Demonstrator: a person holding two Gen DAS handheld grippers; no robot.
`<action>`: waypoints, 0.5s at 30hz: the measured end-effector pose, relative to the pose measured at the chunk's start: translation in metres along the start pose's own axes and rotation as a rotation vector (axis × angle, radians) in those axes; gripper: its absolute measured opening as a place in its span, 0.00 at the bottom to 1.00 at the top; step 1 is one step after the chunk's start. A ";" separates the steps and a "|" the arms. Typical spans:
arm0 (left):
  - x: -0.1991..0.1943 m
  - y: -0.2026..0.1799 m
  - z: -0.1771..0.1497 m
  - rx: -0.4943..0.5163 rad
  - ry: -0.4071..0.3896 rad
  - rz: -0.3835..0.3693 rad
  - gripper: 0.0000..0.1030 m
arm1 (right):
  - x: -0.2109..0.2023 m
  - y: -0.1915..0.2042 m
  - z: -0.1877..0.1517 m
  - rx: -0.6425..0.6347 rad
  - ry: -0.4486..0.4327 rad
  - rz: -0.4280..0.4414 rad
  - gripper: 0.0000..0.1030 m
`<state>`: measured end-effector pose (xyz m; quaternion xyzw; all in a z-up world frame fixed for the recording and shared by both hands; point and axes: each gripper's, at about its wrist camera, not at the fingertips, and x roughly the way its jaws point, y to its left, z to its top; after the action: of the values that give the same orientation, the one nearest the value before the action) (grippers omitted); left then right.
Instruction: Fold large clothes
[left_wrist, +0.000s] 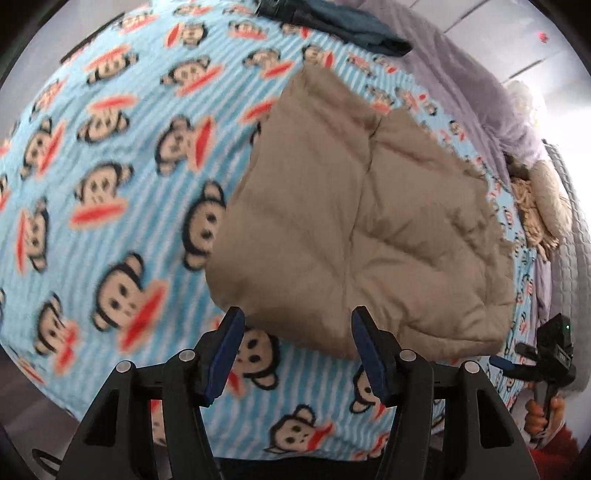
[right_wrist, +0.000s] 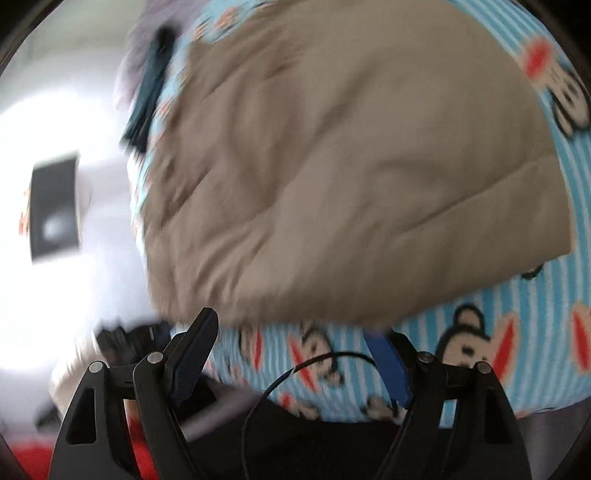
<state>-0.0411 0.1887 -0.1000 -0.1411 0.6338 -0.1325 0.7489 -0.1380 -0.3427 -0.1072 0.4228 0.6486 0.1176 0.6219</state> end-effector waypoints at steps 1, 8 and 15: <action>-0.007 -0.001 0.005 0.004 -0.006 -0.018 0.60 | -0.002 0.012 -0.002 -0.050 0.038 0.021 0.81; -0.001 0.001 0.105 0.072 -0.103 -0.029 0.60 | -0.020 0.044 0.020 -0.166 -0.103 0.016 0.81; 0.080 -0.006 0.194 0.041 -0.056 -0.057 0.47 | -0.042 0.013 0.079 -0.025 -0.278 -0.241 0.45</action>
<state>0.1628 0.1618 -0.1402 -0.1476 0.6054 -0.1628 0.7650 -0.0666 -0.3932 -0.0844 0.3465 0.6010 -0.0091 0.7202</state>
